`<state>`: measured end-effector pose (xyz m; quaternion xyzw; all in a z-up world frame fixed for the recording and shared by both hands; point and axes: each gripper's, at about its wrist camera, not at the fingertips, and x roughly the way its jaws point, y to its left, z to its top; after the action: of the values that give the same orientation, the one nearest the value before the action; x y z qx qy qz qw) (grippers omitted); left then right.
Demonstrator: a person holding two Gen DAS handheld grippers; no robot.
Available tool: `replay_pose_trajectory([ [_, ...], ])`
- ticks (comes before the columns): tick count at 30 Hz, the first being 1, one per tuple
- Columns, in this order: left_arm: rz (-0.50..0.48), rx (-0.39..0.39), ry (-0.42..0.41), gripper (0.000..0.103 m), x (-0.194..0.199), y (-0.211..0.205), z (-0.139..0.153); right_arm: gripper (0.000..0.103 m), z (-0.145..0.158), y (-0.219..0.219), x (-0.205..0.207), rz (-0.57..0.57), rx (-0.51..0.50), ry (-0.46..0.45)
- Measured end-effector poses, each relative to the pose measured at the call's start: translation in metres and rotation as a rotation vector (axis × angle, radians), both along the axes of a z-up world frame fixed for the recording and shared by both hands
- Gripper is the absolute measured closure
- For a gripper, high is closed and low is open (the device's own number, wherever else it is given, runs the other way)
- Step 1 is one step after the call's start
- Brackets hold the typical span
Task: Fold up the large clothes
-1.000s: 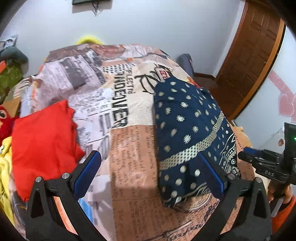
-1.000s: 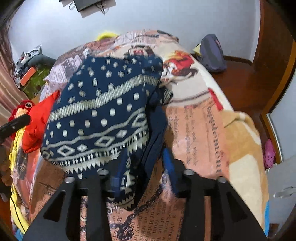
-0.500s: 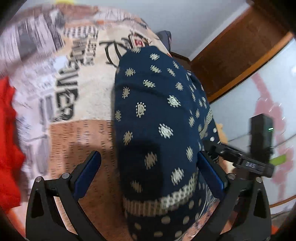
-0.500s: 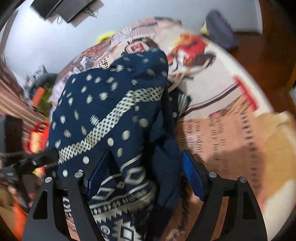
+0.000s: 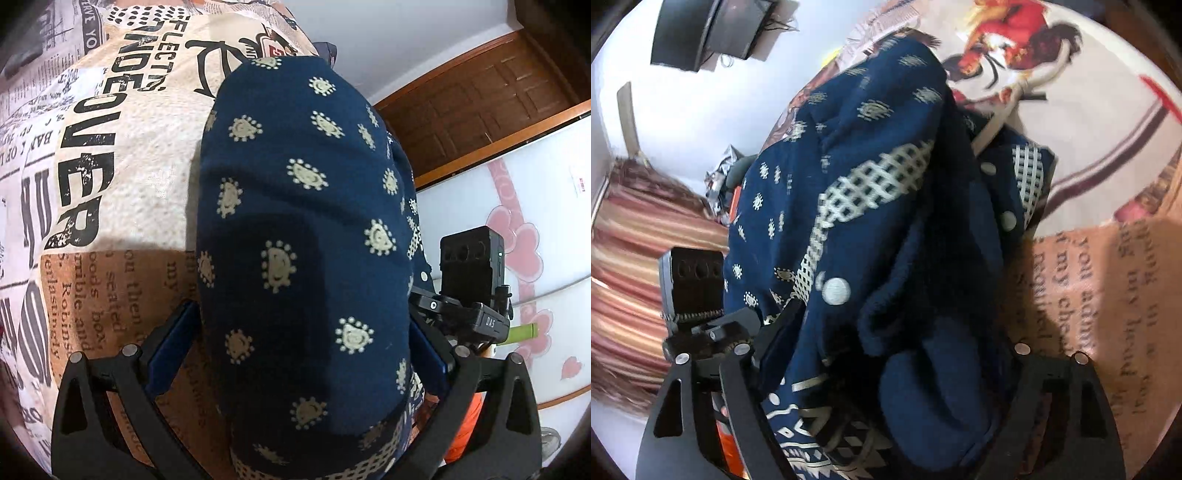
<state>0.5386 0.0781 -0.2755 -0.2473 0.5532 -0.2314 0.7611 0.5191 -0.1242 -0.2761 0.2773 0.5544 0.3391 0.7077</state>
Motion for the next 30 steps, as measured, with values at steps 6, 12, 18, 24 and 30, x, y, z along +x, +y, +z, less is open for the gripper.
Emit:
replay_pose_trajectory([
  [6, -0.006, 0.017, -0.033, 0.029, -0.015, -0.003, 0.014, 0.055, 0.020, -0.002, -0.016, -0.033, -0.024, -0.017],
  [12, 0.034, 0.016, -0.114, 0.033, -0.052, 0.019, 0.061, 0.060, 0.068, 0.039, -0.032, 0.017, -0.114, -0.099],
  [18, 0.098, 0.039, -0.240, 0.033, -0.092, 0.073, 0.128, 0.060, 0.133, 0.101, -0.050, 0.078, -0.090, -0.229],
  [24, 0.223, 0.065, -0.329, 0.033, -0.129, 0.156, 0.174, 0.060, 0.172, 0.188, -0.060, 0.171, -0.065, -0.322],
  [30, 0.338, 0.089, -0.333, 0.033, -0.151, 0.236, 0.174, 0.060, 0.163, 0.262, -0.060, 0.260, -0.036, -0.330],
])
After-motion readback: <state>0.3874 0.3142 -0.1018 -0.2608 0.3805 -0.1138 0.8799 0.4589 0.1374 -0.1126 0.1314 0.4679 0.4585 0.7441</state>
